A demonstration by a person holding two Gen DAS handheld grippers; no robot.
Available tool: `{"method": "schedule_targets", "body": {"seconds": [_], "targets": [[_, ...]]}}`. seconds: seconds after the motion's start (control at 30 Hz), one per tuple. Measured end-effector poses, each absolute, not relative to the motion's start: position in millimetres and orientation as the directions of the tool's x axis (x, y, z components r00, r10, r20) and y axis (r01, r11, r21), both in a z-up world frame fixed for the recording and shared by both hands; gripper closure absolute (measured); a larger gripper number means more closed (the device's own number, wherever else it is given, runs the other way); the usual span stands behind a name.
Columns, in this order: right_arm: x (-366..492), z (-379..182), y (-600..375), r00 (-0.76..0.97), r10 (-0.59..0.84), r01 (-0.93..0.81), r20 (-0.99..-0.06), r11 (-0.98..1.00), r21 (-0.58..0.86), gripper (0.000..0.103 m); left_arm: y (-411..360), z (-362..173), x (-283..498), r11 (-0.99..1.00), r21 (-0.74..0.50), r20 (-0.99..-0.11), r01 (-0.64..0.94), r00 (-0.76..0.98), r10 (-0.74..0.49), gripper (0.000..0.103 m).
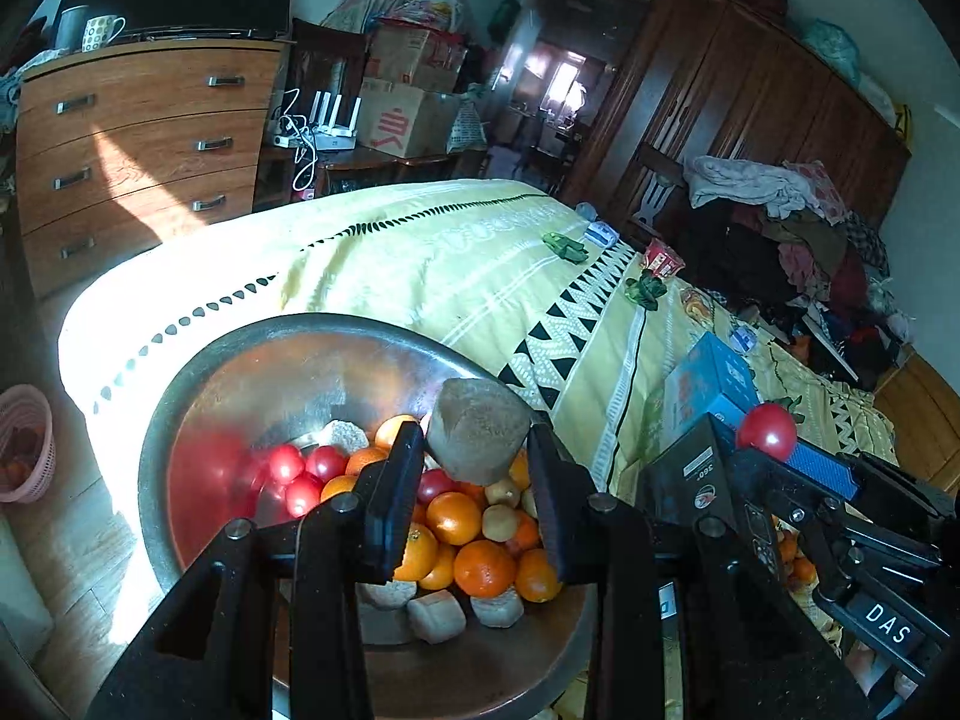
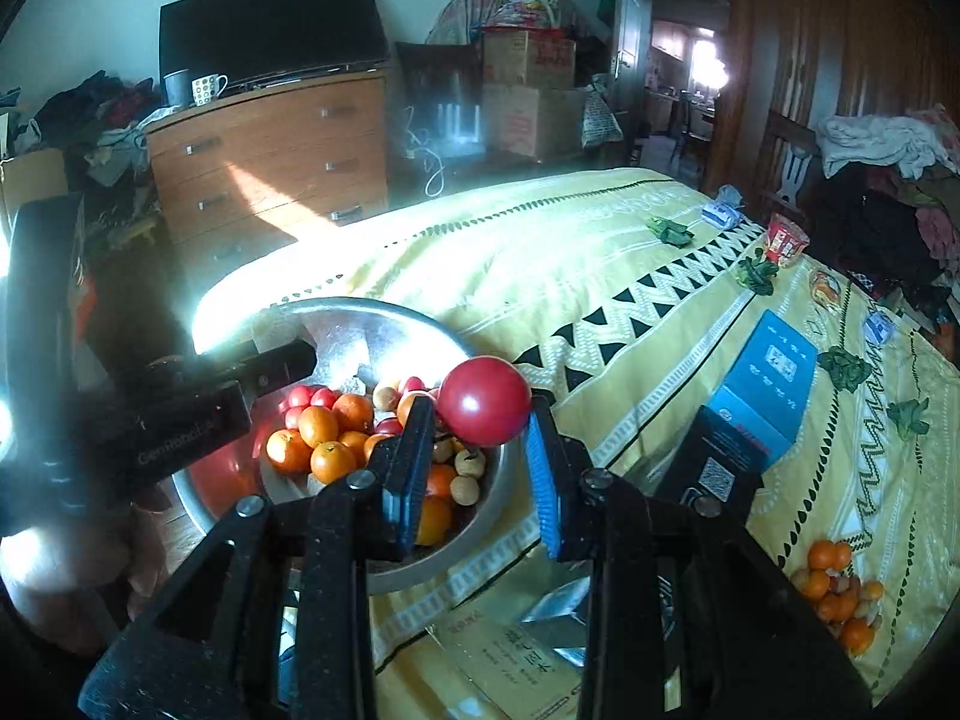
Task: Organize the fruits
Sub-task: 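Carry the potato and tomato in both grippers over the steel bowl, then open the left gripper to drop the potato while the right gripper releases the tomato into the bowl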
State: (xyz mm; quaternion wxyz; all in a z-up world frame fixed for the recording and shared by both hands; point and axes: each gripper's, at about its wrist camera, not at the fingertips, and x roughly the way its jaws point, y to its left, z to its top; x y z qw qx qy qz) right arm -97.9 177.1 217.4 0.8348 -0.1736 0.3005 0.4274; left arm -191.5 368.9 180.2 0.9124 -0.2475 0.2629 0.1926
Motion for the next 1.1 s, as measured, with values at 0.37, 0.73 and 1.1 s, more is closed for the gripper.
{"method": "schedule_targets", "body": {"seconds": [0.37,0.73,1.1], "targets": [[-97.4,201.9,199.8,0.424,0.572,-0.827,-0.702,0.561,-0.042,0.072,385.1,160.1,-191.9,0.788,-0.349,-0.619,-0.507,0.756,0.213,0.067],[-95.3,195.7,214.1,0.412,0.560,-0.827,-0.719,0.561,-0.038,0.072,388.7,153.3,-184.1,0.793,-0.351,-0.635,-0.498,0.749,0.190,0.067],[-93.8,187.4,222.8,0.401,0.550,-0.827,-0.733,0.562,-0.031,0.072,390.8,145.4,-183.5,0.787,-0.356,-0.647,-0.503,0.741,0.182,0.067]]}}
